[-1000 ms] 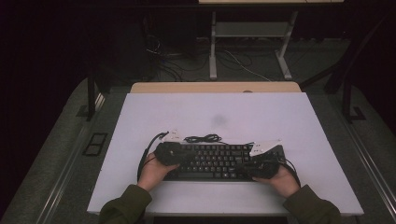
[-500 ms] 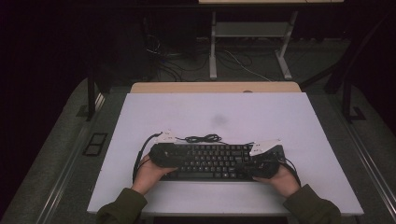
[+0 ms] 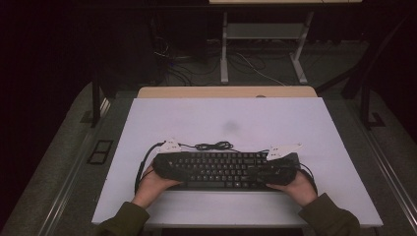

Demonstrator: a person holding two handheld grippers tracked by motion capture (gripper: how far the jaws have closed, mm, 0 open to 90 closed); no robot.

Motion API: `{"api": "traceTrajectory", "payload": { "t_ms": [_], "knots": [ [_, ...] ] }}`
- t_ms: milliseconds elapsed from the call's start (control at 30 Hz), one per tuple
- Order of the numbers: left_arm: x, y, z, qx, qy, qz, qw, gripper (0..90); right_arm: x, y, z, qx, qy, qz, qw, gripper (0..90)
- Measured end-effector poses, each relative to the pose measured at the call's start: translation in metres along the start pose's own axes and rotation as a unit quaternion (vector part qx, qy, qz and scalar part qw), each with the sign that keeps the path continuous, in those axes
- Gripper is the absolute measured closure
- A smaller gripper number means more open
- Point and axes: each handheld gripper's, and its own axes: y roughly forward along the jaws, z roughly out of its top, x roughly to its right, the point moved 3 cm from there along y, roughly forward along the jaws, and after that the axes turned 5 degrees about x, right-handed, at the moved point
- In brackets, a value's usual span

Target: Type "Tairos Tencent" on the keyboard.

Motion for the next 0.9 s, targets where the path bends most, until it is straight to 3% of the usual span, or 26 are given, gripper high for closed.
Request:
{"api": "traceTrajectory", "payload": {
  "t_ms": [333,467,667,900],
  "knots": [
    [0.002,-0.009,-0.005,0.006,-0.005,0.005,1.0,20.0,0.004,0.005,0.003,0.024,0.01,-0.014,0.9996,42.0],
    [0.003,-0.014,-0.009,0.008,-0.01,0.006,0.9999,20.5,0.005,0.006,0.004,0.034,0.012,-0.019,0.9992,32.1],
    [0.002,-0.017,-0.013,0.009,-0.016,0.012,0.9998,23.4,0.005,0.007,0.003,0.033,0.013,-0.025,0.999,28.3],
    [-0.001,-0.015,-0.013,0.011,-0.02,0.022,0.9995,33.6,0.005,0.008,0.003,0.034,0.014,-0.025,0.999,28.0]
  ]
}}
